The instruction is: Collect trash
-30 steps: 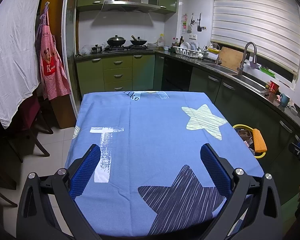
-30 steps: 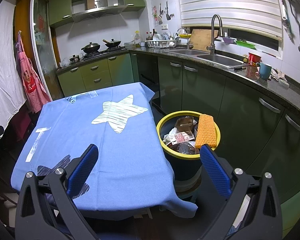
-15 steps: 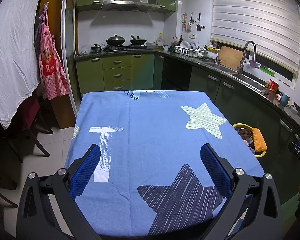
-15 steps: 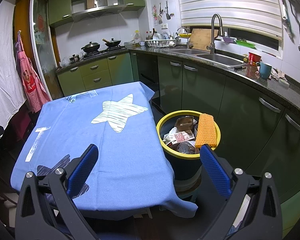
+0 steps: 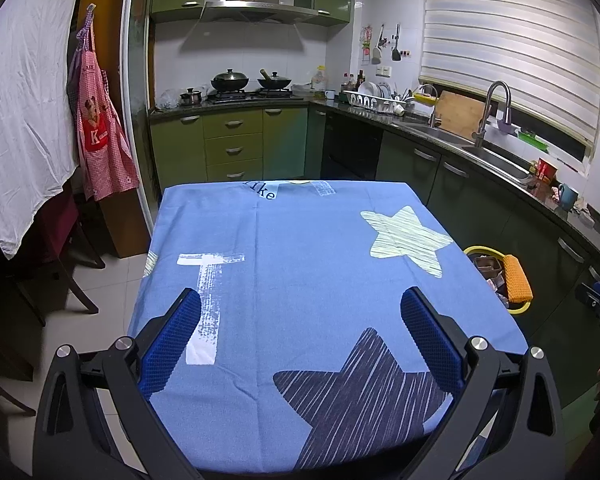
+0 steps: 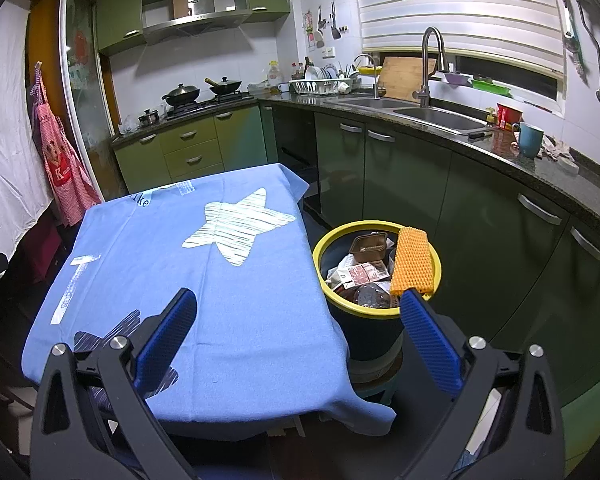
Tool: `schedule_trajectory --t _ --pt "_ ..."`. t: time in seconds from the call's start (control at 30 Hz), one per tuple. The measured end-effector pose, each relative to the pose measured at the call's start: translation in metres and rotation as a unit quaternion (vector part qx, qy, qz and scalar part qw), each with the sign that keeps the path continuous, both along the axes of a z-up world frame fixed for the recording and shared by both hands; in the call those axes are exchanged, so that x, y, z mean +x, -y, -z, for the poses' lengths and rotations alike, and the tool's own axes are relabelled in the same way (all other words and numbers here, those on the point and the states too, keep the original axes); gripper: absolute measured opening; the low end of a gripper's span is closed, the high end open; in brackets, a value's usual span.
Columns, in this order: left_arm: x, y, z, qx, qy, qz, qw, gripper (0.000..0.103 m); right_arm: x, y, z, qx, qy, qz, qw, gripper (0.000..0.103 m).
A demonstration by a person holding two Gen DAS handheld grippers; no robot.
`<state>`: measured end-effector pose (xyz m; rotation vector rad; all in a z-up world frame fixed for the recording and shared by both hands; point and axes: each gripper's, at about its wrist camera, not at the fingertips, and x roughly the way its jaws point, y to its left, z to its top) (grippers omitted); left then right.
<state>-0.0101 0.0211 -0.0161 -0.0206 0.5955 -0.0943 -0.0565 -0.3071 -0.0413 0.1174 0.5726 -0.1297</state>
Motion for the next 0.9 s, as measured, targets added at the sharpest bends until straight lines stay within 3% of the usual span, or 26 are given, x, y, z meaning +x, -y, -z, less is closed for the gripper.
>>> schedule_trajectory --t 0.27,0.5,0.9 --pt "0.001 0.003 -0.001 0.000 0.000 0.002 1.0000 0.098 -0.001 0.000 0.001 0.000 -0.001 0.001 1.000 0.097" --pt "-0.002 0.004 -0.008 0.005 0.037 -0.004 0.9993 0.098 0.000 -0.001 0.003 0.001 -0.003 0.000 1.000 0.097" --pt "0.047 -0.009 0.014 0.003 -0.032 -0.019 0.9993 0.098 0.030 -0.010 0.013 -0.006 -0.024 -0.030 0.999 0.097"
